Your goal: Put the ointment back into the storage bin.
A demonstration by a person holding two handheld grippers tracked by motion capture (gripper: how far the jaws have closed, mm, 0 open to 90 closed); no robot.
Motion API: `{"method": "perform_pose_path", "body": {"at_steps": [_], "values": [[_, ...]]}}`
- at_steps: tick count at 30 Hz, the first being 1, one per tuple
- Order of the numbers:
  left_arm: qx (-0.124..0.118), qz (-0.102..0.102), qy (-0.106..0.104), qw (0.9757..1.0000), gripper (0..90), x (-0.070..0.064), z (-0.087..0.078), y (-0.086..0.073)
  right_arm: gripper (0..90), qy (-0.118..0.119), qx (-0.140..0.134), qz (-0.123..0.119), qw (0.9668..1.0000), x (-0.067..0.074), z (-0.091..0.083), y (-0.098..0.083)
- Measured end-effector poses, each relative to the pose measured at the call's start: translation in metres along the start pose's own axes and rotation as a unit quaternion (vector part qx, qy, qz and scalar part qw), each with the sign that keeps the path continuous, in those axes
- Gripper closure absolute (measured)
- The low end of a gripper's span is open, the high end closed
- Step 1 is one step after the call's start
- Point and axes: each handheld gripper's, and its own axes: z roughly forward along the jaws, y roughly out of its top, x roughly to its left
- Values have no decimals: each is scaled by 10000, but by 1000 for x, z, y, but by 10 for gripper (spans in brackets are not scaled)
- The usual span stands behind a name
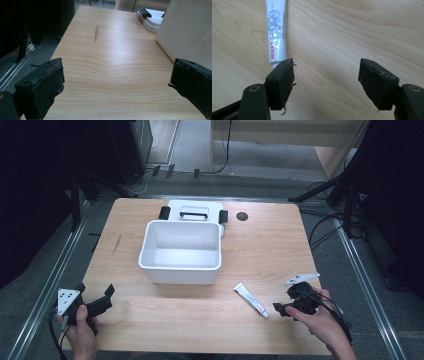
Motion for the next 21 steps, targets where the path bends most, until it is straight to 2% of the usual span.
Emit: {"method": "perform_pose_path", "body": {"at_steps": [1, 2, 5, 6, 7, 11, 13, 15, 16, 17, 18, 19, 20, 21], "values": [[5, -10, -10, 10000, 0, 0, 0, 0, 296, 6, 143, -89, 9999, 3, 1, 4], [5, -16, -24, 10000, 0, 0, 0, 0, 298, -51, 490, -309, 9983, 11, 4, 12], [24, -38, -51, 10000, 0, 1, 0, 0, 301, -21, 697, -386, 9968, 15, 6, 18], [33, -34, -57, 10000, 0, 1, 0, 0, 324, 26, 909, -472, 9947, 21, 8, 26], [37, -41, -63, 10000, 0, 1, 0, 0, 324, 26, 909, -472, 9947, 21, 8, 26], [48, -44, -86, 9999, 0, 1, 1, 0, 358, 88, 1221, -617, 9906, 33, 13, 39], [53, -56, -107, 9999, 0, 2, 0, 0, 410, 149, 1353, -603, 9889, 38, 17, 46], [57, -57, -108, 9999, 0, 2, 0, 0, 436, 111, 1500, -684, 9863, 42, 22, 50], [63, -60, -114, 9999, 0, 2, 0, 0, 472, 73, 1660, -776, 9830, 47, 27, 54], [82, -53, -125, 9999, 0, 2, 0, 0, 472, 73, 1660, -776, 9830, 47, 27, 54], [84, -57, -129, 9999, 0, 2, 0, 0, 537, 150, 1784, -759, 9809, 51, 31, 58], [90, -58, -134, 9999, 0, 2, 0, 0, 541, 250, 1849, -701, 9799, 52, 33, 60], [90, -58, -134, 9999, 0, 2, 0, 0, 541, 250, 1849, -701, 9799, 52, 33, 60], [90, -53, -135, 9999, 0, 2, 0, 0, 577, 373, 1947, -641, 9780, 53, 37, 63]]}}
